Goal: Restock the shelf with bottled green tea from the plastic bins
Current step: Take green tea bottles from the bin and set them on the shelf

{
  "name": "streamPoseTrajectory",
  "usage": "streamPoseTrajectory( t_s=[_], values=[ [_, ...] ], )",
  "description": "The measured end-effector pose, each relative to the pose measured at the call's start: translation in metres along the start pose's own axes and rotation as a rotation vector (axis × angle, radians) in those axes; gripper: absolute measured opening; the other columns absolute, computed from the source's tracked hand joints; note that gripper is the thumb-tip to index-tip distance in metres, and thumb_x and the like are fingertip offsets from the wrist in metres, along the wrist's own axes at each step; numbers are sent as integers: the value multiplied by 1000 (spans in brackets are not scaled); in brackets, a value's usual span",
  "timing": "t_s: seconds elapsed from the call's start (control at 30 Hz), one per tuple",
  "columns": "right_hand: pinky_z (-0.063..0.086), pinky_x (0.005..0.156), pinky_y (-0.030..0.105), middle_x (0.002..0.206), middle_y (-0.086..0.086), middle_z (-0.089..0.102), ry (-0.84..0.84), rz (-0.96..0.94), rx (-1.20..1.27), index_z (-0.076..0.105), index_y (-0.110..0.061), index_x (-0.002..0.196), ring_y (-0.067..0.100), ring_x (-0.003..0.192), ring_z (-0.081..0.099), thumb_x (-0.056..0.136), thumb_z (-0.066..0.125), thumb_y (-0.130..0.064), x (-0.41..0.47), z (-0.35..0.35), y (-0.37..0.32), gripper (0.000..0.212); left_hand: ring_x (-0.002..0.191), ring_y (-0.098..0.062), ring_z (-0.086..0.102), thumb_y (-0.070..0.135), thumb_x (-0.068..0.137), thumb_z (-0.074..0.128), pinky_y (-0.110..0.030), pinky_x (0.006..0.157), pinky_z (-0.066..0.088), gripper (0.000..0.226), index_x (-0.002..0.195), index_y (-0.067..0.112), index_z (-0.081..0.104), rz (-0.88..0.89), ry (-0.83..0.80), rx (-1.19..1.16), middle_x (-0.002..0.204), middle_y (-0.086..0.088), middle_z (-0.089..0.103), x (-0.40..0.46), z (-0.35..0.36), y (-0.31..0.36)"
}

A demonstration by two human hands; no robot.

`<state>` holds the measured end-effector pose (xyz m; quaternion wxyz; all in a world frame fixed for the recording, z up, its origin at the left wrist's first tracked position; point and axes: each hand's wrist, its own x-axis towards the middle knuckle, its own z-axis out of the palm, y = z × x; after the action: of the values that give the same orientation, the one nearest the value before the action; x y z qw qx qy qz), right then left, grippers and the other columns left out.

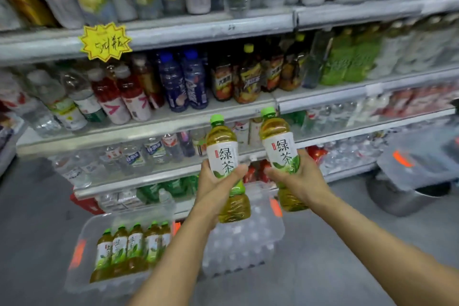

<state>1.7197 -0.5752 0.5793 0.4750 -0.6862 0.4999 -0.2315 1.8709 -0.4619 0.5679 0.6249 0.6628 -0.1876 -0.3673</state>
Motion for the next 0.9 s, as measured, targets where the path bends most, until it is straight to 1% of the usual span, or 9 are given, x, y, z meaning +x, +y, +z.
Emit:
streamPoseTrajectory(
  t_s=[0.1, 0.17, 0.2, 0.27, 0.37, 0.47, 0.57, 0.73, 0.9],
  values=[
    [58, 76, 41, 96, -2, 69, 51, -69, 18, 52, -20, 111, 14, 85, 68, 65, 86, -38, 1, -56, -10, 60, 101, -18, 71, 46, 59, 93, -38, 87, 58, 83, 127, 24, 52, 87, -57, 35, 110, -2, 73, -10, 45, 26],
    [54, 66, 24, 95, -3, 67, 96, -116, 40, 52, -16, 113, 9, 82, 65, 71, 85, -30, 2, -88, -19, 55, 100, -17, 70, 44, 63, 92, -35, 84, 58, 81, 129, 22, 52, 139, -81, 59, 112, -3, 73, -14, 70, 46],
    [51, 64, 20, 95, -3, 66, 122, -132, 45, 51, -15, 113, 7, 82, 64, 73, 84, -29, 4, -102, -25, 54, 98, -15, 70, 38, 68, 90, -31, 80, 57, 74, 129, 21, 51, 163, -88, 65, 111, -3, 72, -15, 82, 55],
    [54, 73, 28, 97, -6, 65, 166, -159, 35, 49, -19, 115, 8, 85, 63, 72, 83, -36, 7, -128, -36, 57, 98, -14, 69, 31, 73, 88, -30, 80, 57, 65, 126, 23, 50, 193, -88, 88, 110, 0, 71, -16, 103, 74],
    [57, 80, 42, 98, -8, 64, 199, -180, 33, 47, -23, 116, 11, 87, 64, 70, 82, -43, 16, -162, -47, 61, 100, -18, 68, 30, 74, 88, -38, 86, 59, 65, 126, 23, 49, 227, -96, 90, 111, -1, 69, -14, 134, 100],
    [57, 80, 38, 100, -8, 62, 230, -204, 27, 46, -22, 117, 8, 88, 62, 72, 82, -43, 27, -195, -57, 62, 98, -20, 68, 28, 75, 86, -34, 78, 58, 64, 127, 22, 47, 271, -133, 81, 110, -2, 67, -7, 170, 126],
    [56, 81, 36, 98, -12, 61, 271, -244, 9, 46, -22, 118, 5, 87, 60, 72, 83, -43, 46, -229, -66, 62, 100, -20, 68, 31, 74, 87, -35, 80, 58, 65, 126, 22, 48, 334, -160, 90, 112, -3, 66, 11, 208, 149],
    [48, 64, 21, 96, -8, 61, 314, -305, 11, 45, -21, 115, 6, 84, 60, 74, 82, -39, 94, -285, -75, 58, 103, -17, 66, 32, 75, 86, -38, 89, 57, 66, 128, 22, 48, 421, -181, 99, 112, 0, 67, 47, 264, 182],
    [52, 81, 34, 100, -5, 61, 320, -331, 17, 44, -20, 118, 12, 94, 60, 73, 81, -45, 163, -338, -91, 63, 105, -19, 66, 34, 73, 87, -34, 86, 55, 70, 131, 21, 49, 469, -166, 50, 115, -1, 67, 96, 328, 216]
  ],
)
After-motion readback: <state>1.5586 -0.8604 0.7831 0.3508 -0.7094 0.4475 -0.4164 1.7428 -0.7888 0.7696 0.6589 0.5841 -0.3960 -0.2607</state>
